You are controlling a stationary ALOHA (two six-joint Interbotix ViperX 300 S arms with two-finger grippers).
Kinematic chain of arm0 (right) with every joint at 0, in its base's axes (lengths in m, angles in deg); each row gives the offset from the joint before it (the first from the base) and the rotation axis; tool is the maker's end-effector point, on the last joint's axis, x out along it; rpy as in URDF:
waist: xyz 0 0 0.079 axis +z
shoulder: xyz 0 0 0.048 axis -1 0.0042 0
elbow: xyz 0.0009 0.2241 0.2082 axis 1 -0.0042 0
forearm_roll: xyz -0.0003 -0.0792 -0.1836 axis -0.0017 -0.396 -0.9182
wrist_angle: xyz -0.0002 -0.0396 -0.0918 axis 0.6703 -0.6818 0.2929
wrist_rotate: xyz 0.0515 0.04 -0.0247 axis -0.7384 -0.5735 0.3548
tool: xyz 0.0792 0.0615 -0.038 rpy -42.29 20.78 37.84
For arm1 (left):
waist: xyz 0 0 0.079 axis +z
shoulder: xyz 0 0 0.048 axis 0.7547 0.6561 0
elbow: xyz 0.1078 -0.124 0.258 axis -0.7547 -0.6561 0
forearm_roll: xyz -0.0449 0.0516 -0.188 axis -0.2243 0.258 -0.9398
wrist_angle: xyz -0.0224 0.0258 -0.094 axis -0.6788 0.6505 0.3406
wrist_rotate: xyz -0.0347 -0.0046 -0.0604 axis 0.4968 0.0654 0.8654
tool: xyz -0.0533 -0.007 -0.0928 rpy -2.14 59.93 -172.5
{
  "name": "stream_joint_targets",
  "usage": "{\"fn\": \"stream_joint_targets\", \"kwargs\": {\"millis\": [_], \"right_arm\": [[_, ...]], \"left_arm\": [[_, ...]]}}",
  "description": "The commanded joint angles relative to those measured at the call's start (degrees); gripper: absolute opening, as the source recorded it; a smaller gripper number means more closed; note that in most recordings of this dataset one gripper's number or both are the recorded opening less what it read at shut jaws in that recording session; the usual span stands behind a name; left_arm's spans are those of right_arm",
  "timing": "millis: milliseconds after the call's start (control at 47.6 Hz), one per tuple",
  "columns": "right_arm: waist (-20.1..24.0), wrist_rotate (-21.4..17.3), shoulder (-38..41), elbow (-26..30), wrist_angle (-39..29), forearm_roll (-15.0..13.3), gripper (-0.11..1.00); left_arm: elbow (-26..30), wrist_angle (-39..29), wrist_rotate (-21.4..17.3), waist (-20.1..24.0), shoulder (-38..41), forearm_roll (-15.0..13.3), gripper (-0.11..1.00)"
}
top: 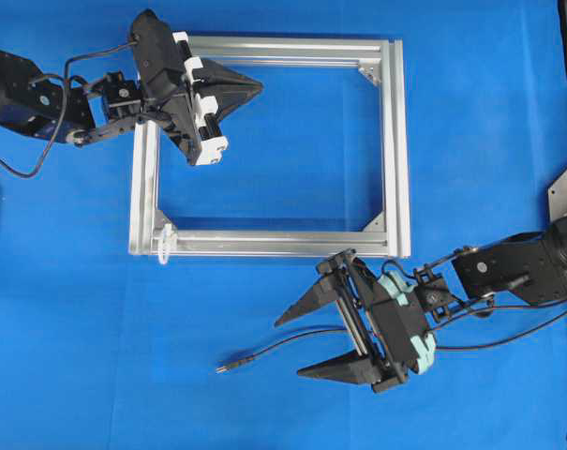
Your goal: Insert the wire through the string loop located on the left side.
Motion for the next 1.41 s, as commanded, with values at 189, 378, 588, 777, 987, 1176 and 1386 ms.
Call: {"fn": "stream_joint_targets", "kwargs": {"millis": [189,378,588,777,987,1176,1386], "right_arm": [[0.3,-1.7,5.2,3.9,-0.3,2.5,0.82],[0.2,-3.7,10.6,6.9,-0.3,3.0,0.82],[0.2,-4.2,13.9,8.5,-0.2,4.5,0.82],[0.1,-4.3,14.2,8.5,0.0,4.6,0.81],[0.0,-4.2,14.2,8.4,-0.4,4.7,0.52],[-0.4,-4.2,14.3,8.4,-1.7,4.4,0.05],[-0.4,-4.2,14.2,8.4,-1.7,4.2,0.00]], "left_arm": [[1.4,0.3,0.0,0.1,-1.4,0.2,0.00],[1.4,0.3,0.0,0.1,-1.4,0.2,0.00],[1.3,0.3,0.0,0.1,-1.4,0.2,0.00],[1.1,0.4,0.0,0.1,-1.4,0.2,0.00],[1.1,0.3,-0.1,0.1,-1.5,0.2,0.00],[1.1,0.3,-0.1,0.1,-1.5,0.2,0.00],[1.2,0.4,-0.1,0.1,-1.5,0.2,0.00]]}}
